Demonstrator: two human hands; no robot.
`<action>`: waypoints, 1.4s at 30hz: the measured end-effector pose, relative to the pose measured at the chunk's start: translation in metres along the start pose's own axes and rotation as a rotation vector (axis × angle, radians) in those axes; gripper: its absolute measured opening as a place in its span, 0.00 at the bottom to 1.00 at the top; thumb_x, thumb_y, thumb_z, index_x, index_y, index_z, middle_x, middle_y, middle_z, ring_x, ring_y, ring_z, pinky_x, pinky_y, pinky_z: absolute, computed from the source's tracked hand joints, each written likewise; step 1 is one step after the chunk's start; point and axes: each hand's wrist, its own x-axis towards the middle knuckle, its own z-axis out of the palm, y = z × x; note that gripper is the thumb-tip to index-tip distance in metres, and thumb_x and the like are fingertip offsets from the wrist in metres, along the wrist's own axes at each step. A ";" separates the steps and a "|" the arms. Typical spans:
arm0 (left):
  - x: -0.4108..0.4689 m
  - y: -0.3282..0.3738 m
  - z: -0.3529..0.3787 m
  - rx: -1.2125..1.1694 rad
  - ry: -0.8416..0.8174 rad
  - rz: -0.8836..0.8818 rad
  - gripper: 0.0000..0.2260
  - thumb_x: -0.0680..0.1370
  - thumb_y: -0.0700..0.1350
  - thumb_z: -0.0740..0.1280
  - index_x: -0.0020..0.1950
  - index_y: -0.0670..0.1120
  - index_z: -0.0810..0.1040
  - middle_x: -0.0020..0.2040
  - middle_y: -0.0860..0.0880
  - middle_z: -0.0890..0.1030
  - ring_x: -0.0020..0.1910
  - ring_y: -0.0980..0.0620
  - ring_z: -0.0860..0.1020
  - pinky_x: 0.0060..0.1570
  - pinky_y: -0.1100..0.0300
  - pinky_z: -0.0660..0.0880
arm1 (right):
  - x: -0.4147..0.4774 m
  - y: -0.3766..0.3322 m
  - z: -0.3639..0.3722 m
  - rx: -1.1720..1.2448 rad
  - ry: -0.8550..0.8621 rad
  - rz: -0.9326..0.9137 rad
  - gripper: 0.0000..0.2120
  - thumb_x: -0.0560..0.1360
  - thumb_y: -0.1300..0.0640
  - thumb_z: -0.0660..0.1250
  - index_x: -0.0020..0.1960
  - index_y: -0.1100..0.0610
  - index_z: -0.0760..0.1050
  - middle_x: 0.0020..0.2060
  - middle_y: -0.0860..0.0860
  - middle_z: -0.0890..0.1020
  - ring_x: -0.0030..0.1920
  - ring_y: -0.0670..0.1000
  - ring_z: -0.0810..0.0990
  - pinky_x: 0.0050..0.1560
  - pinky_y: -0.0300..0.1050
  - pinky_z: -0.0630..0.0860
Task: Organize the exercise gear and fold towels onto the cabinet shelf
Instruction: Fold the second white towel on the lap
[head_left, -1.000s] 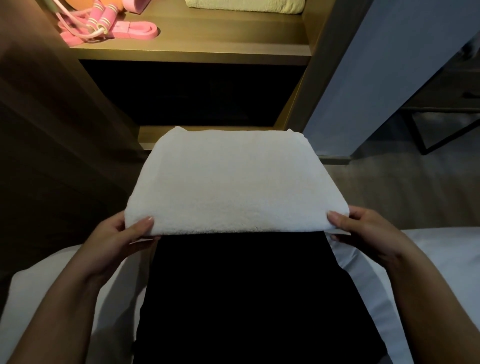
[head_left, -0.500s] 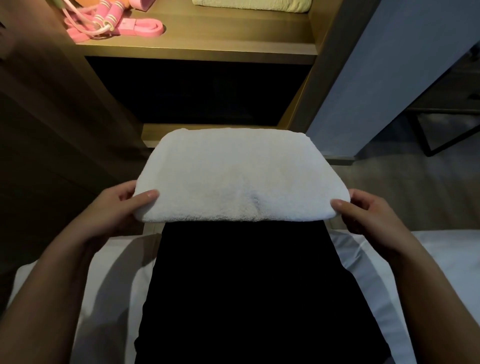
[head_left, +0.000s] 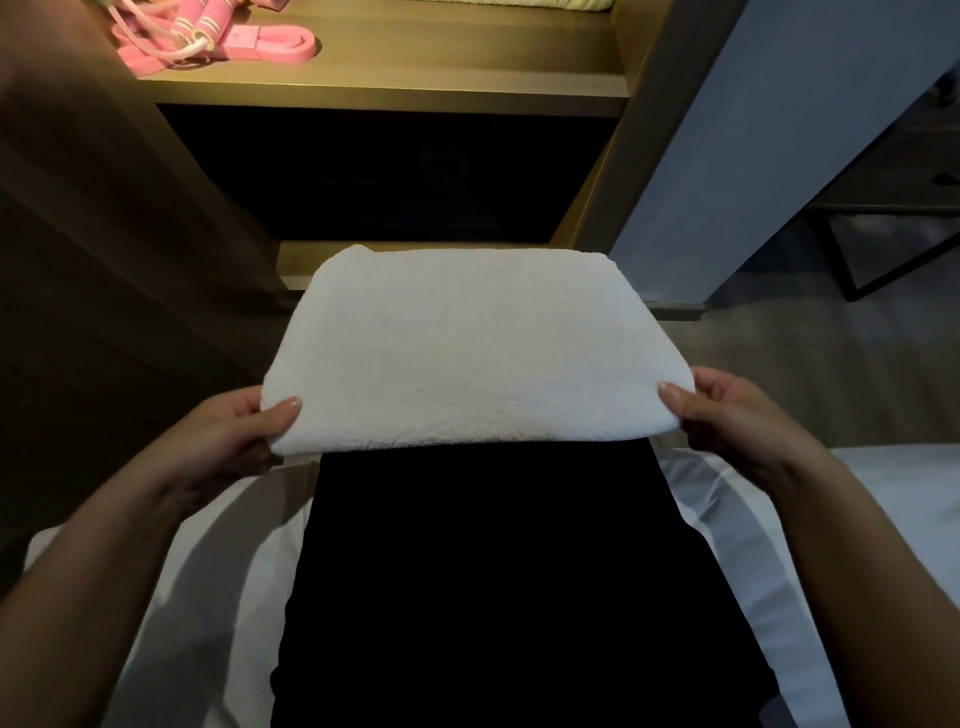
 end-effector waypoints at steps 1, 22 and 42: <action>-0.001 -0.005 0.000 -0.002 -0.003 -0.003 0.15 0.72 0.46 0.66 0.52 0.37 0.77 0.28 0.45 0.70 0.22 0.57 0.64 0.22 0.67 0.63 | -0.002 0.003 -0.001 0.013 -0.021 0.014 0.17 0.68 0.54 0.70 0.54 0.62 0.78 0.35 0.54 0.74 0.25 0.43 0.64 0.24 0.33 0.62; 0.002 -0.013 0.037 0.447 0.430 -0.059 0.34 0.77 0.69 0.54 0.69 0.43 0.70 0.56 0.44 0.74 0.53 0.41 0.74 0.53 0.46 0.72 | -0.011 -0.010 0.041 -0.380 0.200 0.216 0.36 0.74 0.31 0.58 0.68 0.58 0.69 0.58 0.55 0.76 0.57 0.57 0.76 0.55 0.52 0.73; -0.002 -0.022 0.046 0.445 0.521 0.074 0.21 0.80 0.62 0.56 0.56 0.46 0.75 0.46 0.49 0.77 0.41 0.54 0.73 0.41 0.55 0.69 | -0.005 0.000 0.053 -0.527 0.327 0.078 0.27 0.79 0.38 0.55 0.59 0.60 0.75 0.51 0.55 0.80 0.49 0.54 0.77 0.49 0.49 0.71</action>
